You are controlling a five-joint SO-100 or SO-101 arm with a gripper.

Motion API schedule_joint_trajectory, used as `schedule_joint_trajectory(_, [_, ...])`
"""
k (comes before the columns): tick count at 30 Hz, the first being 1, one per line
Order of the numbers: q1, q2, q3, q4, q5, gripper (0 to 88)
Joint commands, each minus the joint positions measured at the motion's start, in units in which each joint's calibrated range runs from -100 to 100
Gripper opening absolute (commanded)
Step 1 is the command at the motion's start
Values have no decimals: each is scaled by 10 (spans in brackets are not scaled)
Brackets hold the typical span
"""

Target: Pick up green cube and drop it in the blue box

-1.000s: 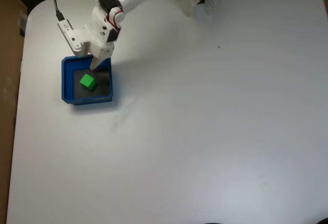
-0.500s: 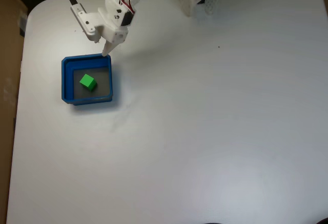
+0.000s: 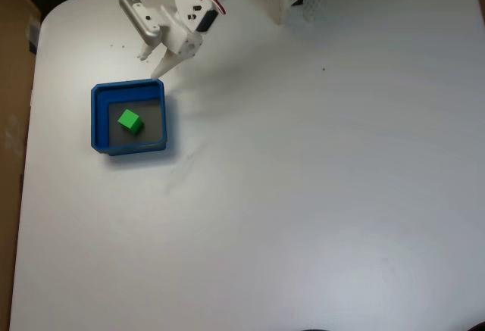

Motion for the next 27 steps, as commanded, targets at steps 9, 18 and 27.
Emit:
schedule_joint_trajectory(9, [-14,-214,216,-97,1,227])
schedule_joint_trajectory(18, [-18,-398,442,-192,1,227])
schedule_joint_trajectory(27, [-38,-592,591,-192,2,227])
